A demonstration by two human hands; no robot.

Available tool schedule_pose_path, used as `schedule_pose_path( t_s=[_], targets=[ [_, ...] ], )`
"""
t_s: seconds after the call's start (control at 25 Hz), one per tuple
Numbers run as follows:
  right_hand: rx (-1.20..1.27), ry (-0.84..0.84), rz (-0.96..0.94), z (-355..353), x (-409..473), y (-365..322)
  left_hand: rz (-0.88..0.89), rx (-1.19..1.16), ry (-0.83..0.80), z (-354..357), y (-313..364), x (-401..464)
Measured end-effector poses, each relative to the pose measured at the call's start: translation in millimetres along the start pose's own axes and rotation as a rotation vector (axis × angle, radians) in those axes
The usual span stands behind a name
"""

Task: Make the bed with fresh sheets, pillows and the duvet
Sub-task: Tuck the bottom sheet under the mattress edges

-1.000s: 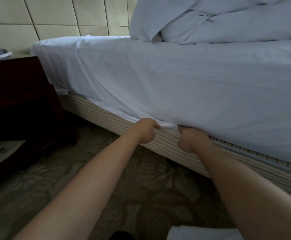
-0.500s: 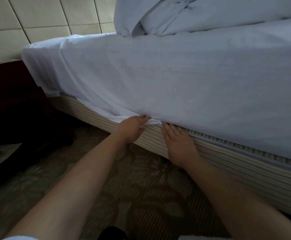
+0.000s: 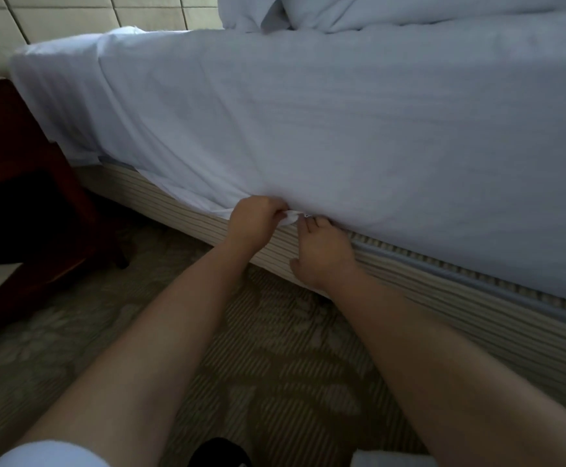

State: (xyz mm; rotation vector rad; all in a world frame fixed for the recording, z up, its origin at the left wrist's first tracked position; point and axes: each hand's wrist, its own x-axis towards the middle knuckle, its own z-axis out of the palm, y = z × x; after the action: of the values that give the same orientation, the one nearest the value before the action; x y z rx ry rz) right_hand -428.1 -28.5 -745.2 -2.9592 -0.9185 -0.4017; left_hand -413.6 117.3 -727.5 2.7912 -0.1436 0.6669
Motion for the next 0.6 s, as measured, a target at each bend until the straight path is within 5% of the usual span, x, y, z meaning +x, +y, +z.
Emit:
schedule_pose_path(
  t_s=[0.6],
  targets=[
    [0.199, 0.016, -0.056, 0.8, -3.8, 11.1, -0.145, 0.186, -0.014, -0.7, 9.9, 23.8]
  ],
)
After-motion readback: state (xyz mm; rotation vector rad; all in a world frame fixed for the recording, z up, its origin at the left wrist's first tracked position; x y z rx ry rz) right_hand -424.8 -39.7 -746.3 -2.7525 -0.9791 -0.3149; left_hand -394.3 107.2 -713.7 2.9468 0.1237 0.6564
